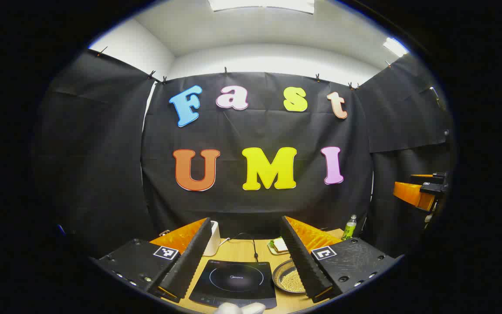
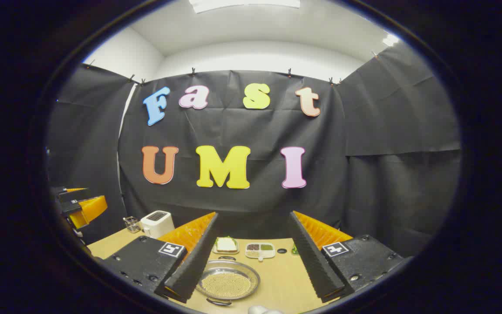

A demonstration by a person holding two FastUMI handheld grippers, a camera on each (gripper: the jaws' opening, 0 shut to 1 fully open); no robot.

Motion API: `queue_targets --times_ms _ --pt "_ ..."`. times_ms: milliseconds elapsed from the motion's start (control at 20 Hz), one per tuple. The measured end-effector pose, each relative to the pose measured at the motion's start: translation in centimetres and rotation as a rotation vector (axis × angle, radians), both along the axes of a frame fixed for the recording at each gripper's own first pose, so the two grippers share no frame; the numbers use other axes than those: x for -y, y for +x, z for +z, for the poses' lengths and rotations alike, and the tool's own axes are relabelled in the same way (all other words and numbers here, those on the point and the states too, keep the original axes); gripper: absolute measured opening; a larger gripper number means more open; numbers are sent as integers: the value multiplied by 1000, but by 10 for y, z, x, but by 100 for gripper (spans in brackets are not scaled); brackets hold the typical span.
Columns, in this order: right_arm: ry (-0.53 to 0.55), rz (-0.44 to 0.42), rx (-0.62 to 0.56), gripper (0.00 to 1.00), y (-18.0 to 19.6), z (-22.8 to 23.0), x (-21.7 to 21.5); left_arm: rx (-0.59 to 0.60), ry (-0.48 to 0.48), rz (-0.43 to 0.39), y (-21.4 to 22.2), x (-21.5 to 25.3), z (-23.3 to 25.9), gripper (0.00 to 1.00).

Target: First push the handle of the pot to place it horizontally, then grasp the pot with both hands and set it on the induction cooktop.

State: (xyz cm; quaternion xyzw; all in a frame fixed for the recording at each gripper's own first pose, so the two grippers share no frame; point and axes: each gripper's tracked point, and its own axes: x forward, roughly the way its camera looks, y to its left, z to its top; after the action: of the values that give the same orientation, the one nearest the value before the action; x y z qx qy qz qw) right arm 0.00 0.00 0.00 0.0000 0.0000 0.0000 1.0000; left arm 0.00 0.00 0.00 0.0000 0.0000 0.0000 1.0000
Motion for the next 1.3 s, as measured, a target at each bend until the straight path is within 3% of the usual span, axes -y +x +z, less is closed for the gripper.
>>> queue_targets --times_ms 750,850,900,950,1000,1050,1150,1250,1300 --pt "31 -9 -31 100 -3 -11 -6 14 22 -14 -1 -9 8 95" --pt "33 -2 -37 95 -2 -13 -11 18 25 -14 -1 -11 8 95" --pt "40 18 -40 91 -3 -12 -16 21 31 -16 -2 -12 8 95" --pt "45 56 -54 76 -3 -15 -26 18 39 -13 -1 -13 6 95" --pt "46 83 -73 71 -3 -19 -34 16 40 -13 -1 -14 4 95" --pt "49 82 -83 51 -2 -22 -30 15 37 -12 -1 -14 4 95" --pt "54 73 -102 20 -2 -28 -29 17 32 -4 -2 -16 4 95" --pt "71 118 -134 0 0 -37 -42 16 28 1 -3 -18 2 95" --pt "85 145 -155 2 1 -44 -47 14 25 1 -4 -19 1 95"
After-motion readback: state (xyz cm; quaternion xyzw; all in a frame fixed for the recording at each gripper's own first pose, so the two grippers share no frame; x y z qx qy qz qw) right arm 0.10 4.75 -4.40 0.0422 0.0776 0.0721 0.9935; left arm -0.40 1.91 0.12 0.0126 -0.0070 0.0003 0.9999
